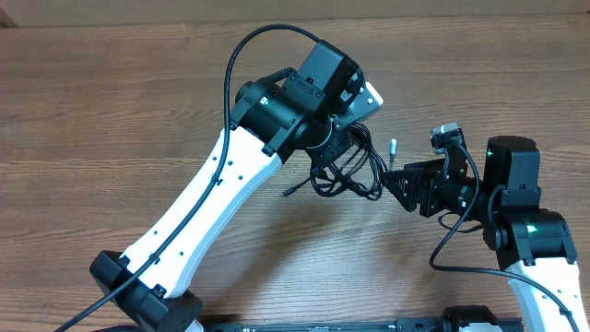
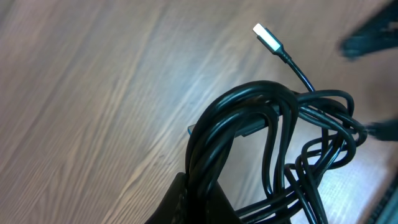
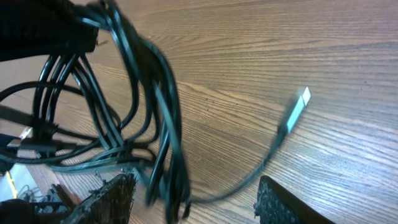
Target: Untangle cables
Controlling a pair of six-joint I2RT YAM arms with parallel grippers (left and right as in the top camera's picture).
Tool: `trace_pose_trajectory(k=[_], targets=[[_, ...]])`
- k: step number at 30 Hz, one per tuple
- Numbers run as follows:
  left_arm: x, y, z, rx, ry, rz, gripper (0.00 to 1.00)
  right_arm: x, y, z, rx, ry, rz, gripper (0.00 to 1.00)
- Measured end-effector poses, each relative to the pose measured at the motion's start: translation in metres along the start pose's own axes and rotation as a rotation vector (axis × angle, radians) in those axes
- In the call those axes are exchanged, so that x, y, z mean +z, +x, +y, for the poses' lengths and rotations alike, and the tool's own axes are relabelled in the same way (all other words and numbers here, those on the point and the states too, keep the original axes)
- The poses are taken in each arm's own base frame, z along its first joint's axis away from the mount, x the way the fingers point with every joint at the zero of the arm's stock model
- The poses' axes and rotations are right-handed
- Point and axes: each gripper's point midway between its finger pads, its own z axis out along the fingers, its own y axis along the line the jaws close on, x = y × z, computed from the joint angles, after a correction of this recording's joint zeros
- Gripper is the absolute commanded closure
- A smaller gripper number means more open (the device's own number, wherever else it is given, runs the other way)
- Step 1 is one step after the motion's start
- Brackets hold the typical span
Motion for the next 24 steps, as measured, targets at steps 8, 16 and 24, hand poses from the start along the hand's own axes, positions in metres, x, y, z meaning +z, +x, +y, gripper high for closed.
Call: trace_pose_trajectory(k=[8,16,24], targets=[[-0.003,-0.001,-0.031,0.121,0.174,-0.032,0.96,0.000,0.000,0.002,-0.043,-0.010,0.000,0.76],[-0.004,-0.003,-0.035,0.146,0.201,-0.046,0.96,0.000,0.000,0.006,-0.067,-0.031,0.000,0.96],[-0.004,-0.004,-0.034,0.147,0.201,-0.053,0.96,0.000,-0.003,0.007,-0.046,-0.039,-0.011,0.96]])
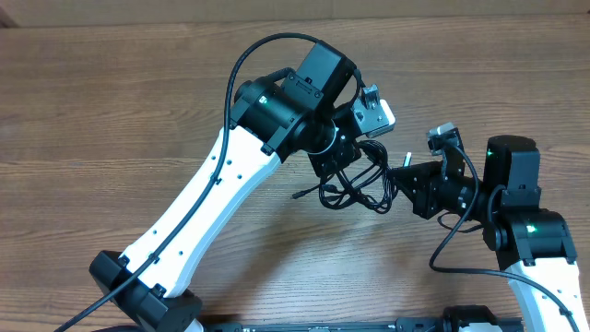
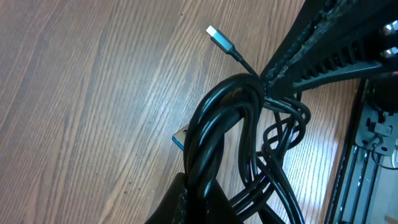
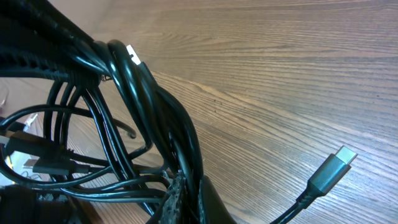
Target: Untangle cables
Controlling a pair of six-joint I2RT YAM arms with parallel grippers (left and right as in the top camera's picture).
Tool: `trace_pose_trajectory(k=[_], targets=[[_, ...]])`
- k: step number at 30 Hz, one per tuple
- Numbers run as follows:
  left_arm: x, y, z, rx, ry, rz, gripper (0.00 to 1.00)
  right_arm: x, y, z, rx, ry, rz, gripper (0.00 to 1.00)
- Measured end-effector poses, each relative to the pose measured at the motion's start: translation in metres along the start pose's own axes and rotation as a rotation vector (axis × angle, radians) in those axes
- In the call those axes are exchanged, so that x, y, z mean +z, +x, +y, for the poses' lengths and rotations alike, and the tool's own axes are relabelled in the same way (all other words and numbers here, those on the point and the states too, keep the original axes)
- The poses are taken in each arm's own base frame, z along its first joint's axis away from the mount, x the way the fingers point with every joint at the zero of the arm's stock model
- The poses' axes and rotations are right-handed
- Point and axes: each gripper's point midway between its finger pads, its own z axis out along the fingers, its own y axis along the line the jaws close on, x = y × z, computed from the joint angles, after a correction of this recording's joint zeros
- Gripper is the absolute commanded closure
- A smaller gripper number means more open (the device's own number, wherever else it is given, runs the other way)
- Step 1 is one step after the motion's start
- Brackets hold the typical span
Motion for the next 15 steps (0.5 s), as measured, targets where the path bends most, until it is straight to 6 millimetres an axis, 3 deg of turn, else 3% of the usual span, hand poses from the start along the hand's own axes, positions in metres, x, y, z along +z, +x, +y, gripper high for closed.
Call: trace_pose_trajectory(k=[15], targets=[[0.000,0.001,-0.002,-0.007,0.018,-0.002,0.96,-0.001,-0.012,-0.024,0.270,0.142,-0.064,0.96]])
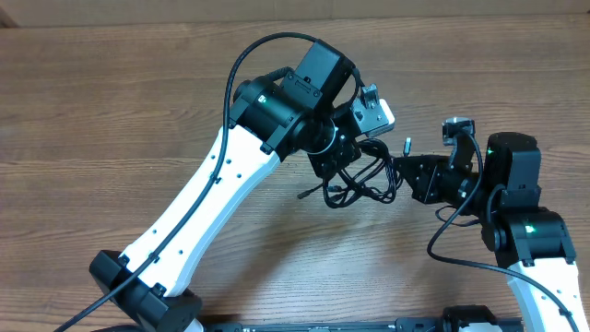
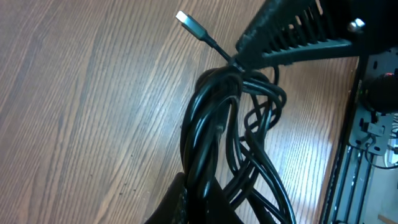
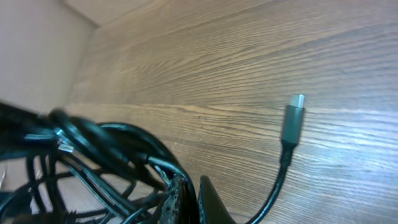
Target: Untangle cables
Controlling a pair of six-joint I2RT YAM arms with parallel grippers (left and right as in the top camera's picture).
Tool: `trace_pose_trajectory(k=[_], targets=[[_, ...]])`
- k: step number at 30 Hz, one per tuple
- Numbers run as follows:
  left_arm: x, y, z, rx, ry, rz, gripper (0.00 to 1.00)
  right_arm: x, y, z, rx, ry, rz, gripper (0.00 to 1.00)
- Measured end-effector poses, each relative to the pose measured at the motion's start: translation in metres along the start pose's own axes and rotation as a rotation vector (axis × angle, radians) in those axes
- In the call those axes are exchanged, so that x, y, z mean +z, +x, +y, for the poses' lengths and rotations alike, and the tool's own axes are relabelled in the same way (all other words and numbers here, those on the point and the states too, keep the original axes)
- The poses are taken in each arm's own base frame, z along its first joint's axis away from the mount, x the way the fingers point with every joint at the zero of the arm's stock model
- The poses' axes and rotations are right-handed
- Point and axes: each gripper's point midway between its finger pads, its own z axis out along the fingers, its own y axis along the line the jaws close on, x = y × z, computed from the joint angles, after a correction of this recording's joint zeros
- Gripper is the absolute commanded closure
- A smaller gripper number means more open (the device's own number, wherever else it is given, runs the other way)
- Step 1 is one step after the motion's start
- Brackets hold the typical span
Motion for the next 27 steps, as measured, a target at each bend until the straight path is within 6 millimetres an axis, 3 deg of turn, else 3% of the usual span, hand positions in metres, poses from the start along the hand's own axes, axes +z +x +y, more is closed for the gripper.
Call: trace_pose_trajectory(k=[13,20,21,23,24,25,27], targets=[[0.008,0.002,-0.006,0.001,0.028,0.021,0.96,-0.004,0.002,-0.032,0.183,0.193,-0.030,0.96],[0.007,0.008,-0.003,-0.018,0.005,0.051,0.96,-0.013,-0.001,-0.064,0.259,0.367,-0.087,0.96],[0.007,0.010,-0.002,-0.022,-0.001,0.059,0.96,-0.015,-0.003,-0.068,0.266,0.386,-0.097,0.90],[0.007,0.012,-0.001,-0.030,-0.008,0.069,0.96,-0.017,-0.004,-0.072,0.274,0.411,-0.111,0.62],[0.007,0.013,0.000,-0.031,-0.011,0.070,0.96,-0.018,-0.004,-0.074,0.278,0.416,-0.114,0.53],[0.007,0.012,0.000,-0.031,-0.013,0.070,0.96,-0.018,-0.004,-0.074,0.278,0.420,-0.115,0.48],[0.007,0.012,0.001,-0.033,-0.020,0.070,0.96,-0.018,-0.005,-0.075,0.279,0.421,-0.118,0.47]])
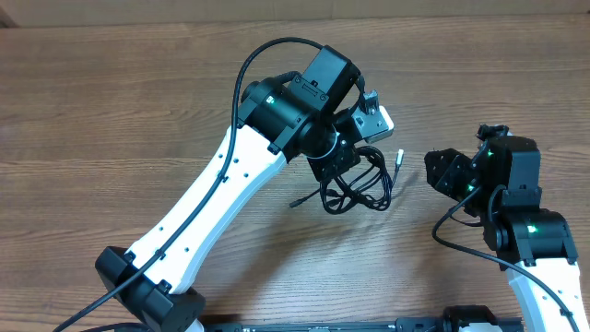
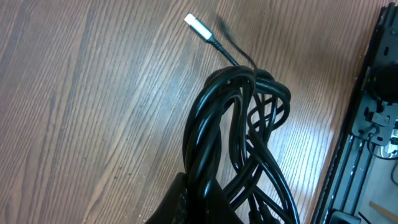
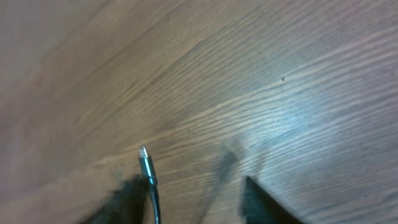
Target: Untangle cables
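Note:
A tangled bundle of black cables (image 1: 359,183) hangs from my left gripper (image 1: 337,166), which is shut on several strands (image 2: 205,143) low in the left wrist view. One silver-tipped plug (image 2: 199,27) sticks out of the bundle toward the right (image 1: 398,157). Another thin end (image 1: 299,199) trails to the left on the table. My right gripper (image 1: 437,171) stands open, to the right of the bundle and apart from it. In the blurred right wrist view a plug tip (image 3: 145,163) lies close by the left finger (image 3: 124,199), with nothing held between the fingers.
The wooden table (image 1: 111,111) stretches around both arms. The left arm's white links (image 1: 212,212) cross the middle from the front left. A metal frame rail (image 2: 373,124) shows at the right edge of the left wrist view.
My right gripper was shut on strands of the bundle; now it is open and further right, clear of the cables. The left gripper still holds the bundle, whose loops hang slacker.
My right gripper was open beside the bundle held by the left gripper. Then it was shut on some strands, then further right with the strands drawn taut. Now it has let go and stands apart, and the bundle remains in the left gripper.

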Controlling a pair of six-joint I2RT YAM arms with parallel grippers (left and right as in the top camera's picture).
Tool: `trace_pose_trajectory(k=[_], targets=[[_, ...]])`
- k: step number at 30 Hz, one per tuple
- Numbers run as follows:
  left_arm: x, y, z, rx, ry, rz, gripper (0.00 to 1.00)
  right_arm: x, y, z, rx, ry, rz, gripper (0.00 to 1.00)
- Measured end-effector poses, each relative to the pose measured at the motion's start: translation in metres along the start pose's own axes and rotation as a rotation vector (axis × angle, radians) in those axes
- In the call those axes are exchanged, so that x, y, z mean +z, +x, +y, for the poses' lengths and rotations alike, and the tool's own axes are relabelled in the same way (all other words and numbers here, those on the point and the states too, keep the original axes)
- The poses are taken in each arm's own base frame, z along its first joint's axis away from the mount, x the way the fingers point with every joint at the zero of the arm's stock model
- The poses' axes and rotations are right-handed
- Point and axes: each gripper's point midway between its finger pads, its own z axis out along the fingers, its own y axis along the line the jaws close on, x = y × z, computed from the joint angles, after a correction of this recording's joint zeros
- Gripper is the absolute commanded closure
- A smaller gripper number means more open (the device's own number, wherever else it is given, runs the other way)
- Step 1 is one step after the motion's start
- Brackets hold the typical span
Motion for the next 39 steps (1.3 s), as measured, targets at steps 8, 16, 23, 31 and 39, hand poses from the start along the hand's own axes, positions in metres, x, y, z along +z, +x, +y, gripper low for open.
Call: trace_pose_trajectory(k=[8,16,23,31,39], targets=[[0.000,-0.003,0.001,0.003,-0.005,-0.010,0.96,-0.003,0.003,0.032,-0.239,-0.179,0.018,0.54],[-0.001,0.000,-0.009,-0.011,0.059,-0.010,0.96,-0.013,0.024,0.062,-0.514,-0.391,0.070,0.62],[-0.007,0.009,-0.001,-0.069,0.106,-0.016,0.96,-0.025,0.039,0.080,-0.635,-0.546,0.089,0.60],[-0.020,0.004,0.002,-0.062,0.217,-0.119,0.96,-0.036,0.056,0.089,-0.713,-0.662,0.125,0.71],[-0.024,-0.003,-0.007,-0.010,0.275,-0.166,0.96,-0.038,0.058,0.091,-0.724,-0.679,0.127,0.91]])
